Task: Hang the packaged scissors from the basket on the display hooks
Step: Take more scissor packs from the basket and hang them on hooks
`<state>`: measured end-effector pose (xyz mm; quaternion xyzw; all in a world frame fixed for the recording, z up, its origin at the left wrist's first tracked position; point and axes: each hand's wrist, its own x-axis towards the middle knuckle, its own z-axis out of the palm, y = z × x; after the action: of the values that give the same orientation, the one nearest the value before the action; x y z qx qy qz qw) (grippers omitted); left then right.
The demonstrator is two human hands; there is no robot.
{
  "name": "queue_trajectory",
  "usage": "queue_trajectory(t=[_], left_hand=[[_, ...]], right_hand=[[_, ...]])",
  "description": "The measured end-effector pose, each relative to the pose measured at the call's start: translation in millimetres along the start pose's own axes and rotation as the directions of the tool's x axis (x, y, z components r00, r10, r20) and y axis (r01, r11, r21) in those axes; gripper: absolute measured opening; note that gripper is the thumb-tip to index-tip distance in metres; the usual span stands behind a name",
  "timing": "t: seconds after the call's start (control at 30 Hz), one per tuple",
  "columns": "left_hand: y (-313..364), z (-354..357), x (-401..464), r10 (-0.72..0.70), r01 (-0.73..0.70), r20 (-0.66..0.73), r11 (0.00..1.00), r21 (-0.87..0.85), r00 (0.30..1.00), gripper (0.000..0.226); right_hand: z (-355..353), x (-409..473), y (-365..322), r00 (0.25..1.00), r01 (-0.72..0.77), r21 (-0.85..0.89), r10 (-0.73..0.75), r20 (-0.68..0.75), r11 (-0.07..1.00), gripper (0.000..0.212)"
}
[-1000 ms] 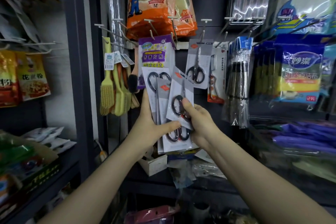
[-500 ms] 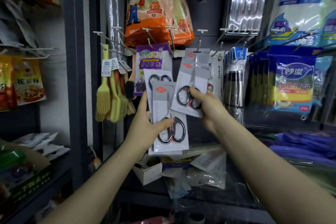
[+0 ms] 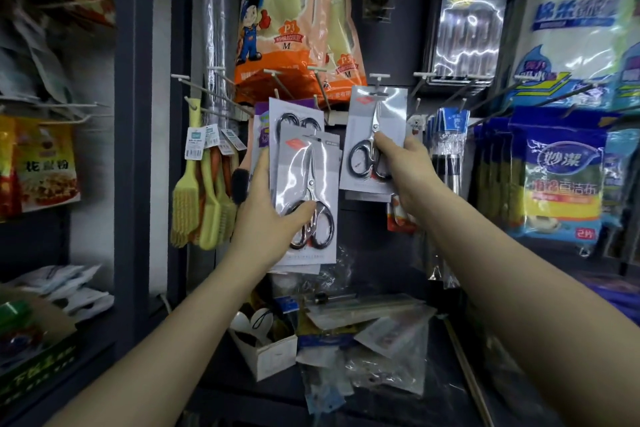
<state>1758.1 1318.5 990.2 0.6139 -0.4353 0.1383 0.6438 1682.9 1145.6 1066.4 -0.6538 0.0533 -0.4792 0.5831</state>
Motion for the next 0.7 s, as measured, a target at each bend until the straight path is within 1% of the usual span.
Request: queue_trajectory(t=[0.1, 0.2, 0.3, 0.37, 0.43, 0.53, 0.63, 0.7], left_hand=[[0, 3, -2, 0.009, -0.009, 0.009, 1.000, -0.006, 1.000, 0.089], [1, 4, -4, 0.003, -0.003, 0.003, 0.999, -0.034, 1.000, 0.089], [1, 1, -4, 0.010, -0.010, 0.000, 0.998, -0.061, 1.000, 0.083], [2, -2, -4, 0.004, -0.004, 0.002, 0.997, -0.076, 1.000, 0.077], [4, -3, -5, 0.002, -0.001, 0.007, 0.995, -0.099, 1.000, 0.075], [3, -5, -6, 0.008, -0.007, 0.011, 0.996, -0.092, 1.000, 0.079], [-2, -7, -8, 0.005, -0.004, 0.013, 0.996, -0.088, 1.000, 0.081], [-5, -8, -9, 0.010, -0.009, 0.026, 0.997, -0.076, 1.000, 0.079]], right_hand=[[-1, 2, -3, 0.999, -0.029, -0.022, 0.029, -0.021, 0.999, 0.009], [-2, 5, -13, 0.991, -0.133, -0.032, 0.132, -0.025, 0.991, 0.019], [0, 10, -17, 0.969, -0.248, -0.050, 0.247, -0.028, 0.967, 0.023], [1, 17, -18, 0.963, -0.268, -0.056, 0.266, -0.049, 0.962, 0.023], [2, 25, -19, 0.959, -0.277, -0.072, 0.271, -0.081, 0.958, 0.023], [1, 36, -9, 0.962, -0.261, -0.235, 0.230, -0.150, 0.937, 0.021], [-3, 44, 8, 0.969, -0.238, -0.453, 0.180, -0.169, 0.859, 0.013], [-5, 50, 18, 0.968, -0.236, -0.525, 0.154, -0.196, 0.817, 0.014]])
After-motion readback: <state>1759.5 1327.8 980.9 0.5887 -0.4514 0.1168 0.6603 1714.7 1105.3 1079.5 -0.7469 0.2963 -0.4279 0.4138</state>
